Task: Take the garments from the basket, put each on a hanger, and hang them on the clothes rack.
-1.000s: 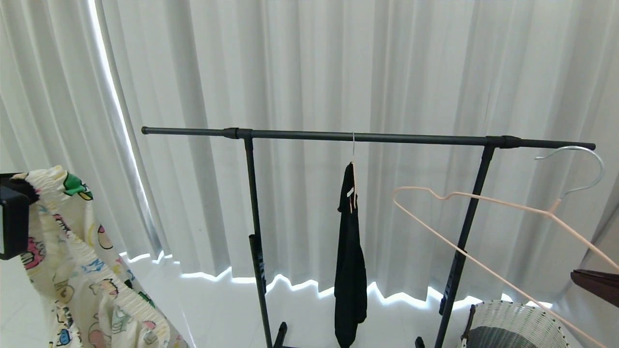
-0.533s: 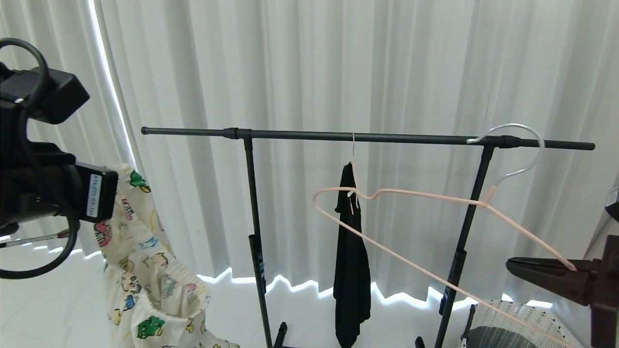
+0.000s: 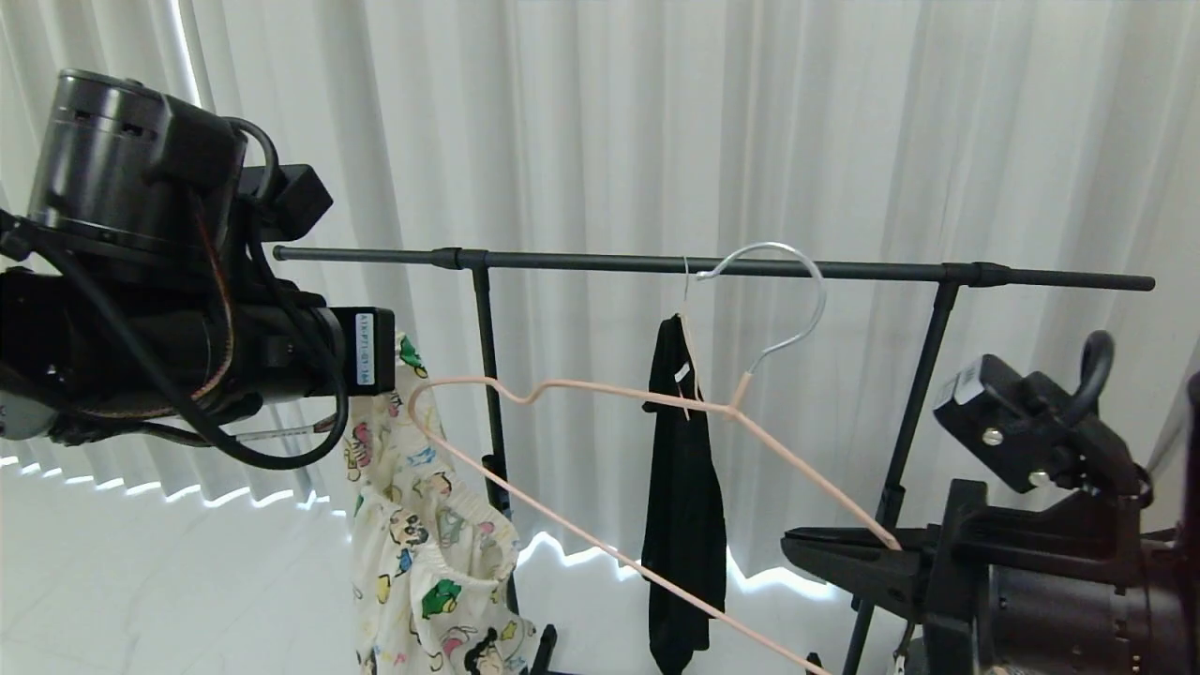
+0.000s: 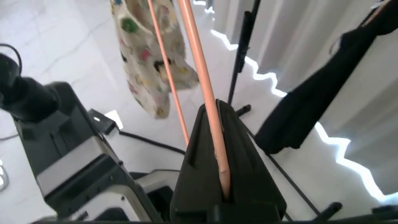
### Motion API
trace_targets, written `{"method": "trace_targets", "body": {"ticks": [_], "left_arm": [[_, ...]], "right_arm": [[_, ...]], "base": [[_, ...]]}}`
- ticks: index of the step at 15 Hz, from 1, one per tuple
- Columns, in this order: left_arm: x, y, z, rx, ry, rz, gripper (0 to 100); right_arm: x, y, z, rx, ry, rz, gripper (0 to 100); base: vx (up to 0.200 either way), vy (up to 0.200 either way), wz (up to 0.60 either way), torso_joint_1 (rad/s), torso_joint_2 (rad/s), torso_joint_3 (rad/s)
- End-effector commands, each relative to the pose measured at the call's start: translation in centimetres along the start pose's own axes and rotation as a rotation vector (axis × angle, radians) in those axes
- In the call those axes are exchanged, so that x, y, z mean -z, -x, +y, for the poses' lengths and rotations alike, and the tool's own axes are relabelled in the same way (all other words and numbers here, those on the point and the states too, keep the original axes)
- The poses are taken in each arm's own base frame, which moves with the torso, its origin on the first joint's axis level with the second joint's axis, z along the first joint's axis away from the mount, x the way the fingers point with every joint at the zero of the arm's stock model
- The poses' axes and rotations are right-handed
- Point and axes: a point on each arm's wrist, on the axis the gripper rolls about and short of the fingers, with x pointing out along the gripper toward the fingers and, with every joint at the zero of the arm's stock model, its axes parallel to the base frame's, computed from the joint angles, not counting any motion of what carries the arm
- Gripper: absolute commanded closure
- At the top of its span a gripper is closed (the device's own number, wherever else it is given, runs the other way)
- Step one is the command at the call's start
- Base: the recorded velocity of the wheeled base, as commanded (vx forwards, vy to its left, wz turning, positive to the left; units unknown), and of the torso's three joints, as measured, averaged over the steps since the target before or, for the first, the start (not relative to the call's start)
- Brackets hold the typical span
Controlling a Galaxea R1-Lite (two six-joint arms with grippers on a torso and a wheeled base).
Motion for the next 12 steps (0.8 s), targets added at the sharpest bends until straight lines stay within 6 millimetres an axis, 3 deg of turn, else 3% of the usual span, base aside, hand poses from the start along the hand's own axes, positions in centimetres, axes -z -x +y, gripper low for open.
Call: {"method": "trace_targets", "body": {"ticks": [1,4,7,12], "left_arm": [[0.1,-1.1,-0.5,0.002,-0.011,0.025,100],[0.1,-1.3,-0.5,-0.043,-0.013,0.023,100],[0.4,-3.2,0.1,-0.197,-0.012,0.044,100],[0.0,-3.2,0.1,-0.202,-0.011,0.03,100]], "right_arm": [[0.7,-2.2,0.2,-0.001,0.0,0.061,100],[0.2,-3.0,0.2,0.014,-0.015,0.056,100],[-0.1,-2.5,0.3,0.027,-0.016,0.034,100],[-0.4,-2.0,0.5,0.016,-0.014,0.016,100]], "base": [[0.0,0.0,0.0,0.0,0.0,0.0],[0.0,0.0,0.0,0.0,0.0,0.0],[0.0,0.0,0.0,0.0,0.0,0.0],[0.0,0.0,0.0,0.0,0.0,0.0]]}}
